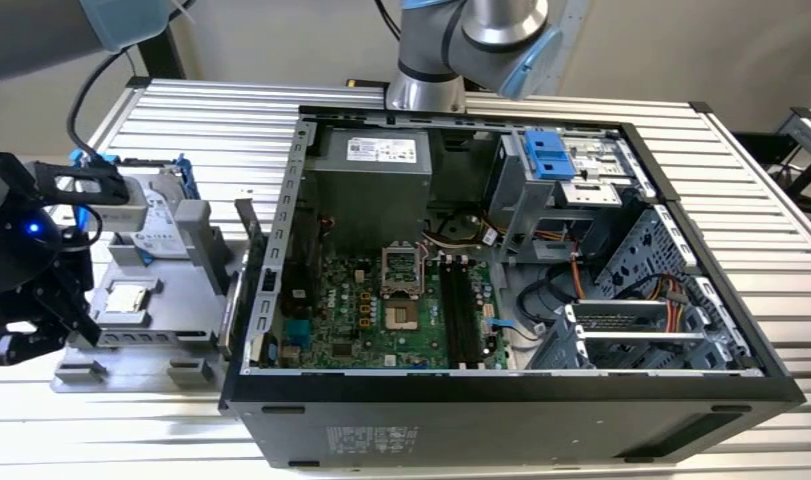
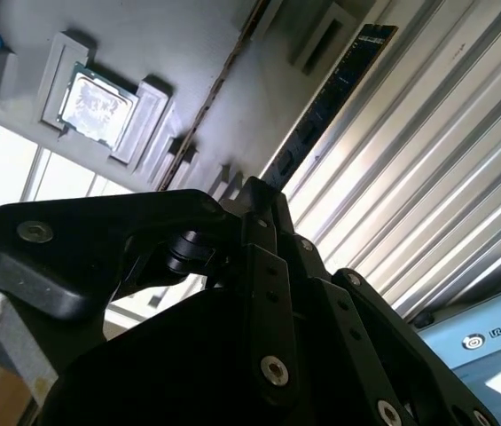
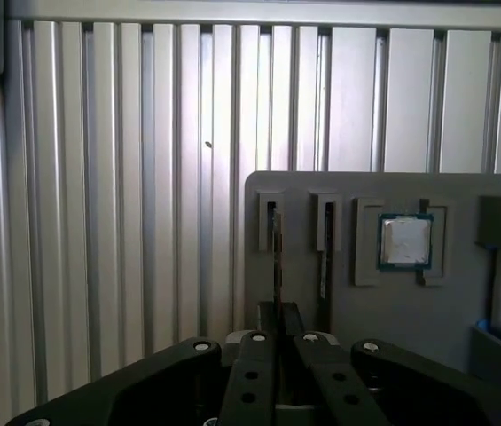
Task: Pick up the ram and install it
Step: 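Pick up the ram and move it above insertion slot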
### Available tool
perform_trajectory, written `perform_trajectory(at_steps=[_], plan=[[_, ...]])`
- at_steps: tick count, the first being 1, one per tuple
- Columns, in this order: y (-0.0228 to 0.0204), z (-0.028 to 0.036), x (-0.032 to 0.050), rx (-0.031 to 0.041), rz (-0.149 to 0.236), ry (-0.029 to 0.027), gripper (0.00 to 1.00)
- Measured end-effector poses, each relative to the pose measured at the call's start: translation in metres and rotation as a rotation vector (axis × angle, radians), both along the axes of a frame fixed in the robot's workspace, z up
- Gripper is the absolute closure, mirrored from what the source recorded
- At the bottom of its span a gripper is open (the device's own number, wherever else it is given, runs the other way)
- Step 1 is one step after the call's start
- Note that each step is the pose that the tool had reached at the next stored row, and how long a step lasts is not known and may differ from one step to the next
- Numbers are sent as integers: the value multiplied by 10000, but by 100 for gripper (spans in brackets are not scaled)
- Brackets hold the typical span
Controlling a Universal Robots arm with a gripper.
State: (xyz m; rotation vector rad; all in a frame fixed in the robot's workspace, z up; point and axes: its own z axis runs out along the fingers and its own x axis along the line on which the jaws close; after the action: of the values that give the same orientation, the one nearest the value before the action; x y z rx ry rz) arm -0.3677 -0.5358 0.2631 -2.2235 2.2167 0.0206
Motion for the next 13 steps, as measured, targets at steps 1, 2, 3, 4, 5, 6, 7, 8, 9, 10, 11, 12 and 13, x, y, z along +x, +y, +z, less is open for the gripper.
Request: perform_trajectory(at_steps=[1, 2, 3, 4, 5, 6, 7, 8, 9, 10, 11, 12, 13], plan=[[0, 6, 0, 0, 0, 0, 100], [0, 12, 0, -1, 0, 1, 100], [0, 17, 0, 0, 0, 0, 100], [0, 22, 0, 0, 0, -1, 100], [0, 28, 0, 0, 0, 0, 100], [0, 33, 0, 0, 0, 0, 100], [0, 37, 0, 1, 0, 0, 100], [0, 41, 0, 1, 0, -1, 100], [0, 45, 0, 1, 0, -1, 100], [0, 50, 0, 0, 0, 0, 100], [0, 54, 0, 0, 0, 0, 100], [0, 58, 0, 0, 0, 0, 100], [0, 62, 0, 0, 0, 1, 100]])
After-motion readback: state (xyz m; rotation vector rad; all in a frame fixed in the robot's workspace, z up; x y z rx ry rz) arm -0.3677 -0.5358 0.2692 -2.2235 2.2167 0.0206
